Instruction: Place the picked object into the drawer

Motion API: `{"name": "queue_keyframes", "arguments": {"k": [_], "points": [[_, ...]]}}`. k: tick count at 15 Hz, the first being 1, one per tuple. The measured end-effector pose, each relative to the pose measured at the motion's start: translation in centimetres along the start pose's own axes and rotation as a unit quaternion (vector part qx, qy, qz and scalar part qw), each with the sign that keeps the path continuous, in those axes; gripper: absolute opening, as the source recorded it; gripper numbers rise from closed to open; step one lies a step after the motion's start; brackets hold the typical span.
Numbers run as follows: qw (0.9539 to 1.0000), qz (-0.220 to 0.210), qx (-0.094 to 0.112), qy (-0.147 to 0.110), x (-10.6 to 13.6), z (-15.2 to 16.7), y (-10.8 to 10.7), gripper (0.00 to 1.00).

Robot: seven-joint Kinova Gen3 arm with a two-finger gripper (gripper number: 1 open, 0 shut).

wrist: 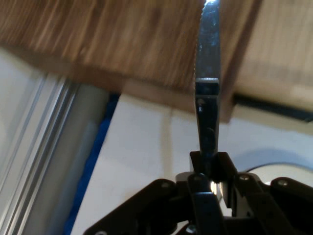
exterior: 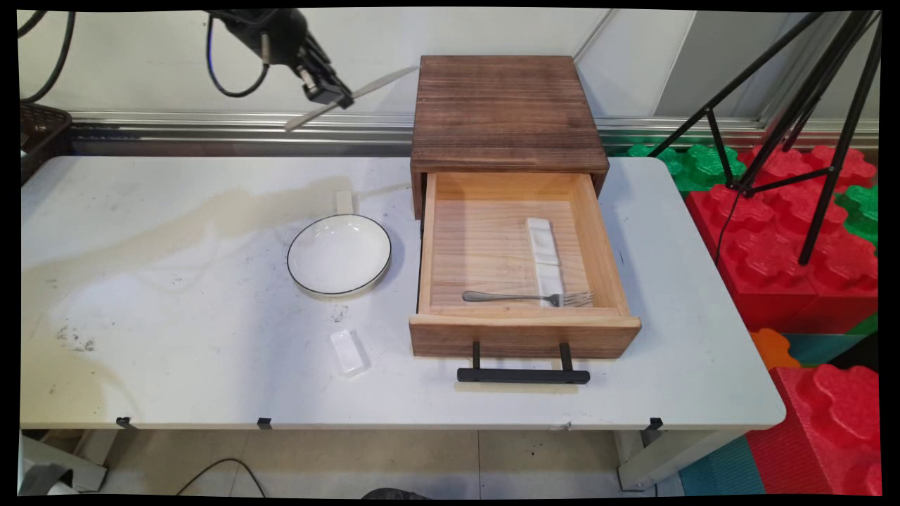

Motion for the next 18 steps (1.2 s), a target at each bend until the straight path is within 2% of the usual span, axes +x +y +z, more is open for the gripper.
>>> {"name": "queue_keyframes", "arguments": {"k": [8, 18], "points": [[0.9982, 0.033, -0.043, 0.025, 6.0, 1.8, 4.7, 0.00], [0.9913, 0.057, -0.111, 0.043, 12.2, 7.9, 8.3, 0.00]]}}
